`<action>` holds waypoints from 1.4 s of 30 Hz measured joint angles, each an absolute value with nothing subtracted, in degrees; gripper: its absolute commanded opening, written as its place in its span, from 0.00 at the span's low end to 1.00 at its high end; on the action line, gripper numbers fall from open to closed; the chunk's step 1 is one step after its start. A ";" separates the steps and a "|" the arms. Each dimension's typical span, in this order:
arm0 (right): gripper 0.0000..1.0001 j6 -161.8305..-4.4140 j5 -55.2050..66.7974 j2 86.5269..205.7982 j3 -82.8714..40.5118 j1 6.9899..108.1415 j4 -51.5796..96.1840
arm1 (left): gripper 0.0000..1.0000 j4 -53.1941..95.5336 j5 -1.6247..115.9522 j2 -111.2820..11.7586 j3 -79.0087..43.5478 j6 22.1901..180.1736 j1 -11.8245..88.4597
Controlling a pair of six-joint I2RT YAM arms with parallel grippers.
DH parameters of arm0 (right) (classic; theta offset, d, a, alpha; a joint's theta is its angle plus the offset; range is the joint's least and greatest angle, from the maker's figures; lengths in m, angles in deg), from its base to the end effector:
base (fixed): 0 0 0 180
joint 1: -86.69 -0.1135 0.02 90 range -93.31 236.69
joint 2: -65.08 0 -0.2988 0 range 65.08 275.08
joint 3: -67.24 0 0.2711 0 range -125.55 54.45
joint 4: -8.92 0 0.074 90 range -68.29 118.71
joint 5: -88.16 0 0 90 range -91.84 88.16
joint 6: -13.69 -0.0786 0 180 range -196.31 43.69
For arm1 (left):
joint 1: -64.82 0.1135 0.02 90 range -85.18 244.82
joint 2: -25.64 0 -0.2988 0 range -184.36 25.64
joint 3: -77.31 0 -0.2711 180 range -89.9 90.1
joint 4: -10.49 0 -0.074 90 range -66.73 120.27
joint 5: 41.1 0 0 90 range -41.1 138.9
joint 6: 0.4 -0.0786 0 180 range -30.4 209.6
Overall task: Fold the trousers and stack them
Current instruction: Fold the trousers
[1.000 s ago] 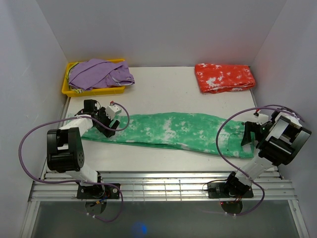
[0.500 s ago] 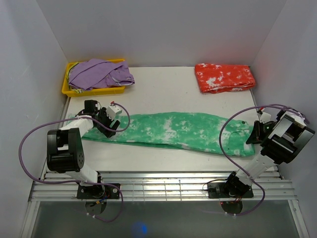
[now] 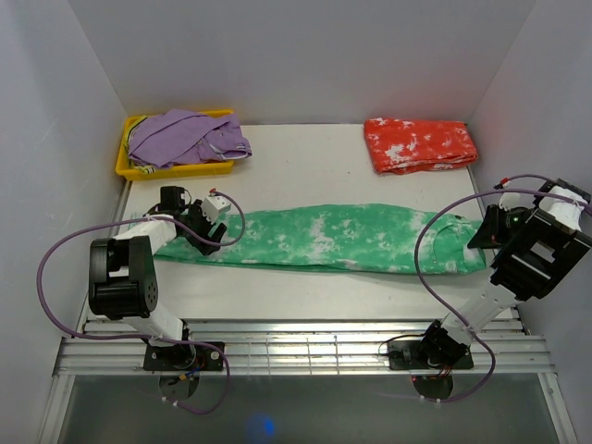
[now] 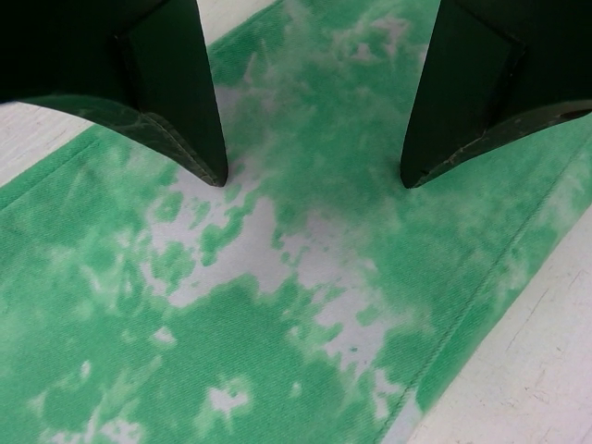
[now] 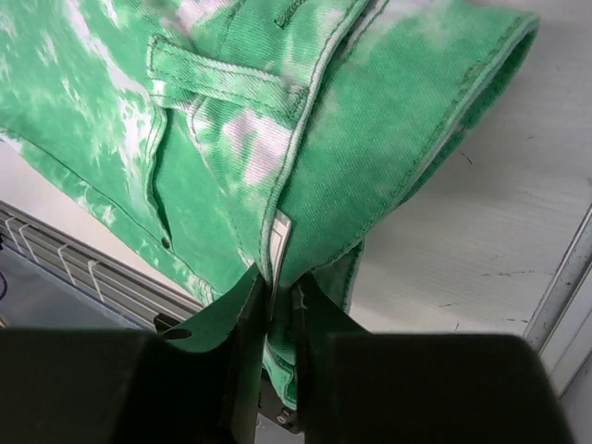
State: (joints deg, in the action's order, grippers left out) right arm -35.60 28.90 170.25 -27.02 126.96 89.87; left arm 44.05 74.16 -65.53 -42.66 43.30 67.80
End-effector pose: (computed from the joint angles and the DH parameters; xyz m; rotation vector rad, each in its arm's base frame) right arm 0.3005 -0.2019 0.2091 0.0017 2.7542 0.6048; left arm 0.3215 -0.0169 0.1409 1.0599 2.3215 -0.2806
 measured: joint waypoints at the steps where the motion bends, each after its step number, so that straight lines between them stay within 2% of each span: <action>1: 0.29 -35.62 28.96 170.95 -27.35 126.94 90.13 | 0.85 44.05 74.18 -65.53 -42.66 43.28 67.80; 2: 0.37 -35.73 28.98 171.43 -27.54 126.94 90.33 | 0.85 44.07 74.20 -65.53 -42.66 43.25 67.80; 5: 0.47 -36.12 28.22 172.34 -27.61 126.92 89.80 | 0.85 44.07 74.27 -65.53 -42.66 43.12 67.80; 8: 0.61 -36.56 26.60 172.34 -26.67 126.90 88.45 | 0.85 44.11 74.35 -65.55 -42.66 43.08 67.80; 11: 0.66 -36.52 24.81 172.34 -23.85 126.90 86.57 | 0.85 44.22 74.42 -65.66 -42.50 43.08 67.80; 12: 0.79 -36.54 24.31 172.34 -22.73 126.90 86.20 | 0.85 44.31 74.44 -65.75 -42.42 43.10 67.82; 13: 0.84 -36.87 23.76 172.34 -21.66 126.90 86.00 | 0.85 44.44 74.44 -65.79 -42.31 43.10 67.80; 16: 0.85 -36.67 21.95 172.41 -19.41 126.88 85.17 | 0.85 44.94 74.44 -66.10 -41.89 43.12 67.82; 19: 0.67 -36.47 20.81 172.41 -18.30 126.88 83.57 | 0.85 45.53 74.42 -66.45 -41.37 43.10 67.78; 20: 0.51 -36.32 20.61 172.41 -18.14 126.90 83.16 | 0.85 45.67 74.40 -66.56 -41.24 43.10 67.76; 22: 0.26 -35.75 20.90 172.48 -18.12 126.92 82.98 | 0.85 46.02 74.31 -66.82 -40.89 43.10 67.67; 24: 0.08 -35.14 21.71 172.48 -18.14 126.92 83.11 | 0.85 46.45 74.09 -67.00 -40.54 43.12 67.56; 29: 0.08 -34.88 25.12 172.48 -21.09 126.90 86.33 | 0.84 46.80 73.70 -67.28 -40.23 43.10 67.34; 37: 0.08 -35.36 33.92 173.96 -35.72 126.20 91.18 | 0.80 46.02 73.96 -67.67 -40.30 43.30 67.21; 42: 0.08 -35.42 34.51 176.34 -36.44 125.94 89.19 | 0.80 44.88 74.64 -68.40 -40.27 43.65 67.19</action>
State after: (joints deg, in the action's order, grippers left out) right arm -35.42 34.51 176.34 -36.44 125.94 89.19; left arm 44.88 74.64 -68.40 -40.27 43.65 67.19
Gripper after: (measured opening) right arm 0.100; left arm 0.807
